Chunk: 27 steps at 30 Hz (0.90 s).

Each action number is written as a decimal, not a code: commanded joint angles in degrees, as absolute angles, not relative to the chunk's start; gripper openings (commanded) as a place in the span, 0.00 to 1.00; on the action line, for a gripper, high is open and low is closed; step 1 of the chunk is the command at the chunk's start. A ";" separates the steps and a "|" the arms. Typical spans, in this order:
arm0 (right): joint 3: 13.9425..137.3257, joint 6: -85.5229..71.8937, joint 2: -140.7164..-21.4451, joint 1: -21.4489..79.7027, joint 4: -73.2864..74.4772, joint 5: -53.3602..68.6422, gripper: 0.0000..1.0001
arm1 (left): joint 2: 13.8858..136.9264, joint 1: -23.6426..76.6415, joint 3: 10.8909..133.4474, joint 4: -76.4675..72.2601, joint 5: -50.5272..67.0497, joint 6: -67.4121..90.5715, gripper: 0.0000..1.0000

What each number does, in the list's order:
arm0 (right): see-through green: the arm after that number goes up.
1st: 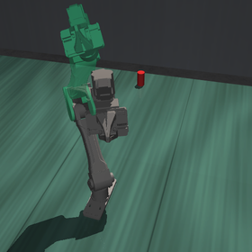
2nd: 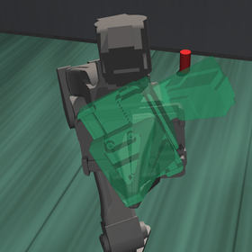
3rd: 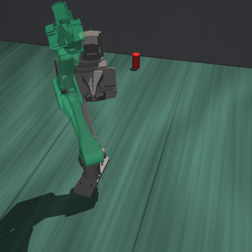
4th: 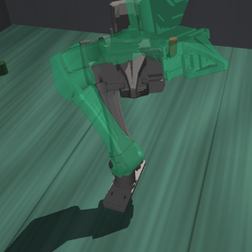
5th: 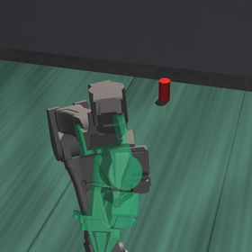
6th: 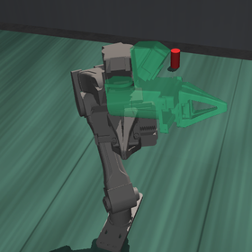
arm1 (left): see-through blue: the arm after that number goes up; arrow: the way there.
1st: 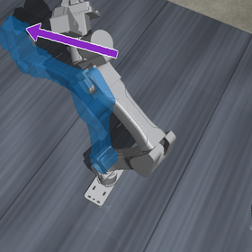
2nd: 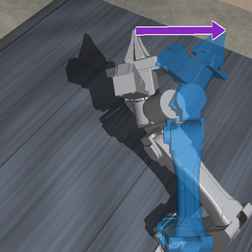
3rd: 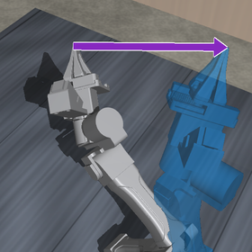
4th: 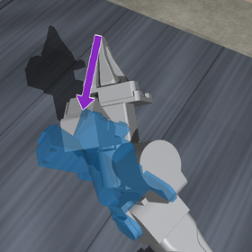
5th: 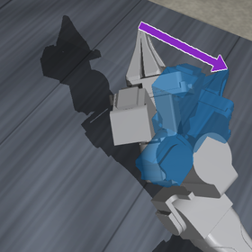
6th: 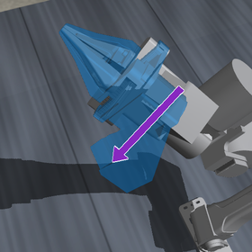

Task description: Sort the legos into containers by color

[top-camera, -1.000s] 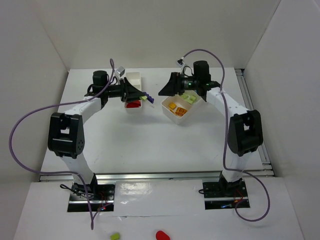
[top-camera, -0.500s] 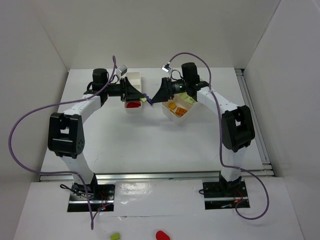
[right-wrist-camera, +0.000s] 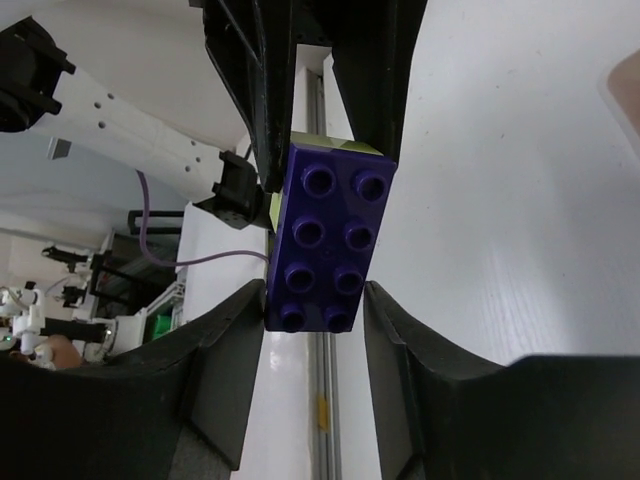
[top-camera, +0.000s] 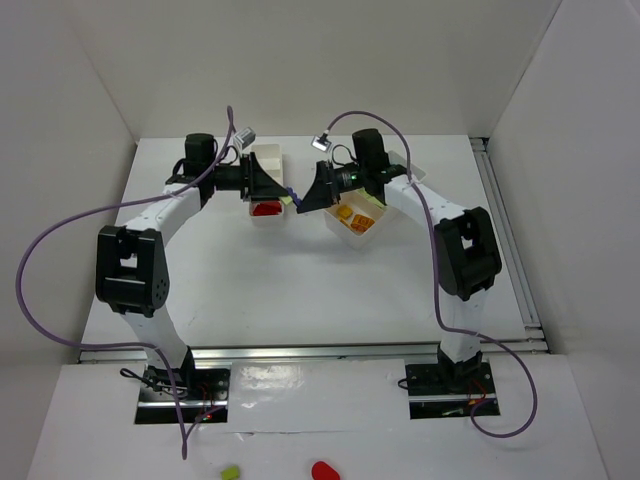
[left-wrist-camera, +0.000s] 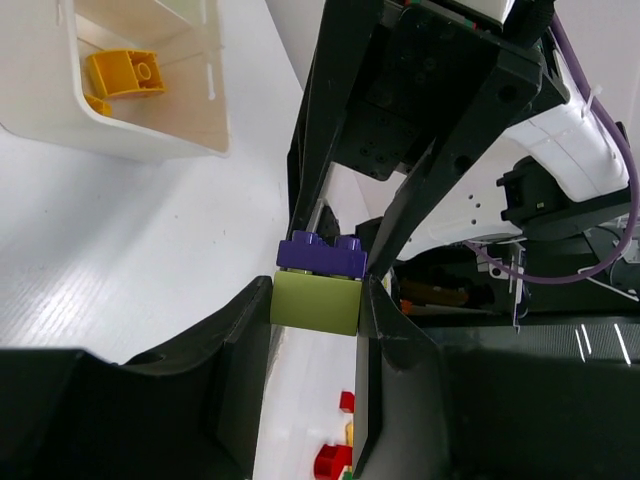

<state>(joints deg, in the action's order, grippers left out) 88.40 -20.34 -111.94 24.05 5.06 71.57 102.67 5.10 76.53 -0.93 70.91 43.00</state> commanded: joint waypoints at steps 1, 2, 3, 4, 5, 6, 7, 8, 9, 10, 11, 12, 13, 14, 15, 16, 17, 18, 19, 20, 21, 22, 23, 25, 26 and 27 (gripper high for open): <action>91.05 -20.82 -111.80 24.61 2.37 73.21 0.50 | 101.69 5.36 79.45 0.96 73.13 38.34 0.00; 91.05 -20.83 -112.32 24.61 2.37 73.21 0.47 | 101.69 5.36 80.06 2.36 73.13 38.32 0.00; 91.05 -21.35 -112.32 24.61 2.37 72.69 0.35 | 101.69 5.36 80.07 2.89 73.13 37.62 0.00; 91.05 -21.36 -112.32 24.61 2.37 70.60 0.27 | 102.21 5.36 80.07 3.68 72.43 36.75 0.00; 91.66 -21.36 -112.32 24.61 4.29 68.31 0.25 | 102.22 5.36 80.07 4.30 71.46 36.74 0.00; 91.67 -21.36 -112.32 24.61 4.31 66.99 0.23 | 102.22 5.36 80.07 4.83 71.46 36.13 0.00; 90.97 -21.97 -112.32 23.65 4.31 65.84 0.21 | 102.22 5.36 80.07 4.83 70.93 36.12 0.00; 90.44 -22.67 -111.19 22.86 4.31 63.92 0.18 | 102.22 5.36 80.07 5.70 70.93 35.60 0.00; 88.26 -23.55 -110.49 22.24 3.00 63.03 0.18 | 102.22 5.36 80.76 6.41 70.93 34.64 0.00; 87.11 -24.25 -108.39 20.58 2.99 59.80 0.18 | 102.22 4.75 80.77 8.50 70.32 33.32 0.00; 85.97 -24.87 -107.24 19.78 2.38 58.63 0.18 | 102.22 4.75 81.29 9.57 70.31 32.70 0.00; 83.43 -25.40 -106.10 18.99 1.07 57.58 0.18 | 102.22 4.22 81.30 9.58 70.31 32.70 0.00; 82.10 -26.88 -104.00 17.51 0.01 56.61 0.18 | 102.22 4.22 81.30 10.19 70.31 32.09 0.00; 81.05 -27.42 -103.19 16.97 -1.74 55.56 0.18 | 102.22 4.22 80.52 10.20 70.31 32.08 0.00; 79.64 -28.20 -102.49 16.44 -2.71 54.94 0.18 | 102.22 3.70 79.90 10.20 70.31 32.08 0.00; 78.93 -29.26 -101.96 15.91 -4.38 54.41 0.18 | 102.22 3.69 79.89 10.98 70.31 31.30 0.00; 78.93 -30.05 -101.95 15.91 -5.09 52.66 0.18 | 102.22 3.69 79.20 10.99 70.31 31.29 0.00; 79.45 -30.06 -101.95 15.91 -3.62 51.34 0.19 | 102.22 3.69 78.49 10.99 70.31 31.29 0.00; 84.33 -28.06 -103.61 17.30 1.01 48.11 0.19 | 101.69 3.69 77.88 10.99 69.44 31.29 0.00; 84.37 -26.99 -104.93 18.10 1.05 46.42 0.20 | 100.99 2.91 77.87 10.99 68.91 31.90 0.00; 88.99 -26.03 -106.33 18.98 5.32 44.58 0.20 | 100.20 2.38 77.87 10.99 68.30 31.90 0.00; 91.30 -25.32 -107.83 20.81 7.19 42.21 0.20 | 98.46 1.07 77.87 10.99 67.42 32.43 0.00; 93.32 -23.92 -110.63 21.79 8.60 37.75 0.20 | 97.74 0.18 77.87 11.94 64.11 32.43 0.00; 100.50 -22.25 -113.54 24.42 14.22 32.46 0.20 | 97.12 -2.53 80.49 19.37 59.70 31.82 0.00; 102.90 -19.97 -116.51 25.39 15.89 28.95 0.20 | 95.81 -3.07 81.99 23.34 51.41 30.42 0.00; 107.88 -18.73 -118.02 26.36 19.21 26.65 0.22 | 94.84 -3.08 84.79 27.12 47.15 29.37 0.00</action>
<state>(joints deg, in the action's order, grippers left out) 98.98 -23.94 -113.69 23.18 10.33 38.02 99.98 -0.89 78.96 17.56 59.86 32.56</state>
